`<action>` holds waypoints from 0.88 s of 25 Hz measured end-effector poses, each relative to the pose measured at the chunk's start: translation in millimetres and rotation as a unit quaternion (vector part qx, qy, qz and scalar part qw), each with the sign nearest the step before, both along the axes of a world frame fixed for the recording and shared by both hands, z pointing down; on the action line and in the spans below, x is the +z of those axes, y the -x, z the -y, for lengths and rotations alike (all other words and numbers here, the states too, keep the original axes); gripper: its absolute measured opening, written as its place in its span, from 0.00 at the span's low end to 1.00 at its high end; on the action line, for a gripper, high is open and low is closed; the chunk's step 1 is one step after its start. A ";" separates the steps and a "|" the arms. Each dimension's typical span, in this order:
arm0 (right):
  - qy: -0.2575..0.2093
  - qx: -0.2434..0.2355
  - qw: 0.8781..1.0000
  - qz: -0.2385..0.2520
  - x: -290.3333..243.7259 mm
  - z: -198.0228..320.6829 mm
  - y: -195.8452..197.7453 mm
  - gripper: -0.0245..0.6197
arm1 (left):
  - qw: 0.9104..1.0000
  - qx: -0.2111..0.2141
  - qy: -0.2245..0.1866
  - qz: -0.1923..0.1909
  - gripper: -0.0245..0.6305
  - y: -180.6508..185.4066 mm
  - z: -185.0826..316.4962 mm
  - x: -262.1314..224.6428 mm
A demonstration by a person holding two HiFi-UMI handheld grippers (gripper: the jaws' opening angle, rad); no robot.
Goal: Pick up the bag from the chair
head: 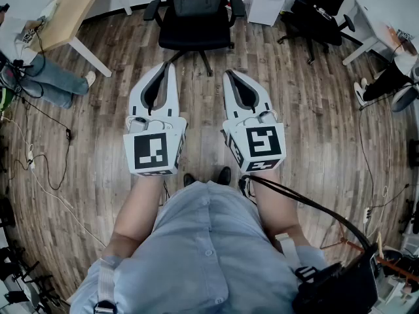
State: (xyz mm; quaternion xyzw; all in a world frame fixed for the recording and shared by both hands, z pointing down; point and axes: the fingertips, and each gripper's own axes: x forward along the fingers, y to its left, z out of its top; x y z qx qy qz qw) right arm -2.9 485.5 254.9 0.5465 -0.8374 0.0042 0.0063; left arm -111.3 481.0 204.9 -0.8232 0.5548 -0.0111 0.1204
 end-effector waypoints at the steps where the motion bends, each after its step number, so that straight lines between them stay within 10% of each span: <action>1: 0.000 -0.001 1.000 0.000 0.2 0.0 -2.3 0.04 | 1.000 -0.001 0.001 0.000 0.04 -2.2 0.0 0.5; 22: 0.030 -0.027 0.999 0.018 21.0 21.2 -66.4 0.04 | 0.999 -0.042 0.022 0.004 0.04 -53.1 12.7 19.4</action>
